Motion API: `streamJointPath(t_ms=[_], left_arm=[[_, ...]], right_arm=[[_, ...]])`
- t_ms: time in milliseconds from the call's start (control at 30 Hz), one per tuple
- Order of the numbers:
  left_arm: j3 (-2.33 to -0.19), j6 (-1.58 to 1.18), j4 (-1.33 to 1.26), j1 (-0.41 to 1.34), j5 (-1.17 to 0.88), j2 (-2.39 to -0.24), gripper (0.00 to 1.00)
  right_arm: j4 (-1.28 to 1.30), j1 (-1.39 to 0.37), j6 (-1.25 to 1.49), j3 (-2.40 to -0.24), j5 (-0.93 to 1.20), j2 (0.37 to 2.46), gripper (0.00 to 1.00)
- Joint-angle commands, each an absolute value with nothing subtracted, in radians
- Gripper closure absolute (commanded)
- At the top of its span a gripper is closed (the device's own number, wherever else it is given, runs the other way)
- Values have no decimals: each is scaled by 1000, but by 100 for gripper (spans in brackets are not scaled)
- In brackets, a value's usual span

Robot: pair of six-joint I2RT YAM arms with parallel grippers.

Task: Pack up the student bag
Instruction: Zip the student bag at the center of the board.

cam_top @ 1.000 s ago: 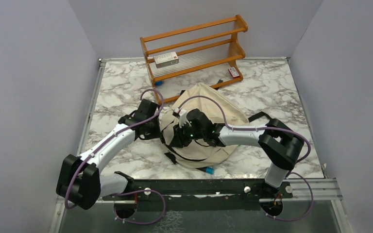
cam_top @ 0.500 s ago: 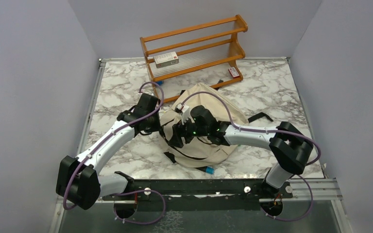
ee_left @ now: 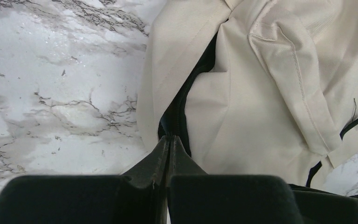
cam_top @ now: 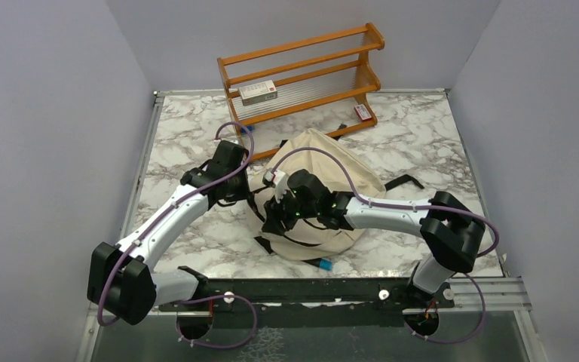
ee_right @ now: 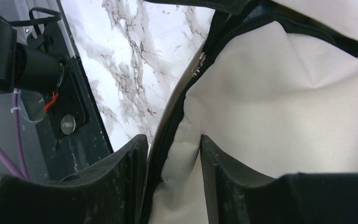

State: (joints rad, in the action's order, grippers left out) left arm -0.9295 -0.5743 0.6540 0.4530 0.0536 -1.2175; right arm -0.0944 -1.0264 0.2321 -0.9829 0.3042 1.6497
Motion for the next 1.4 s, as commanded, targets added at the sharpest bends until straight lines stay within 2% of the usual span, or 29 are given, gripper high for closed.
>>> streamJointPath(t_ms=[0,333,867,1367], left_arm=[[-978,-563,641,451,107,-1237,100],[-999,-536,634,451,146,-1297,100],[-1123,-439,637,396,246,-1388,100],[-1295,-345,478,385,176,-1612,100]], right_arm=[[-77,-1040,200,-1007,277,1658,58],[-164,-1040,161,-954,419,1631,98],[-182,-1042,118,-920,527,1627,99],[-236,-1043,55,-894,717,1601,99]])
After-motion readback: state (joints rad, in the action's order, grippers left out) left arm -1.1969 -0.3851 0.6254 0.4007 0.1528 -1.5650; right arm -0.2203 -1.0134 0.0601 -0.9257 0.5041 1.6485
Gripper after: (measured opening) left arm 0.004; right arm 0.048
